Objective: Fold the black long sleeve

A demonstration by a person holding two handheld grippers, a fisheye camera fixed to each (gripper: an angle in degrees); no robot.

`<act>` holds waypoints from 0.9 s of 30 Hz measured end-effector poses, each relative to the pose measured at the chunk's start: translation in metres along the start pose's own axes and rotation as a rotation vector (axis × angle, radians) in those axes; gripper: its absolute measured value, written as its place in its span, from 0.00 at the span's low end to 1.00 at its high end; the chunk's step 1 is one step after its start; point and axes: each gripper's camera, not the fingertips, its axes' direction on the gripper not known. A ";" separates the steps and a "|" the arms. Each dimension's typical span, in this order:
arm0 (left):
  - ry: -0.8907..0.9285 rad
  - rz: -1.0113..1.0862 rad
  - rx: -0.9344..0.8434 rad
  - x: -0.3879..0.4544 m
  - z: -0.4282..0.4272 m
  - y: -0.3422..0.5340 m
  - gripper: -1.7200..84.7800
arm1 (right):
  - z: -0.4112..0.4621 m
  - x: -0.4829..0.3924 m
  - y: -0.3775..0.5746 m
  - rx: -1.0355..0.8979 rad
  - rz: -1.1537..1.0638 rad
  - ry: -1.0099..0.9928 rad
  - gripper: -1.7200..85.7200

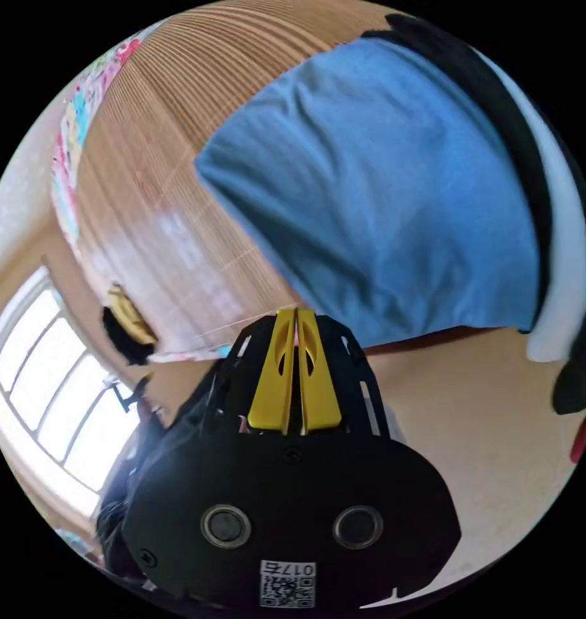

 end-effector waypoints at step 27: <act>-0.128 -0.111 0.402 -0.087 -0.182 -0.041 0.13 | 0.190 -0.308 0.150 0.013 -0.352 0.662 0.12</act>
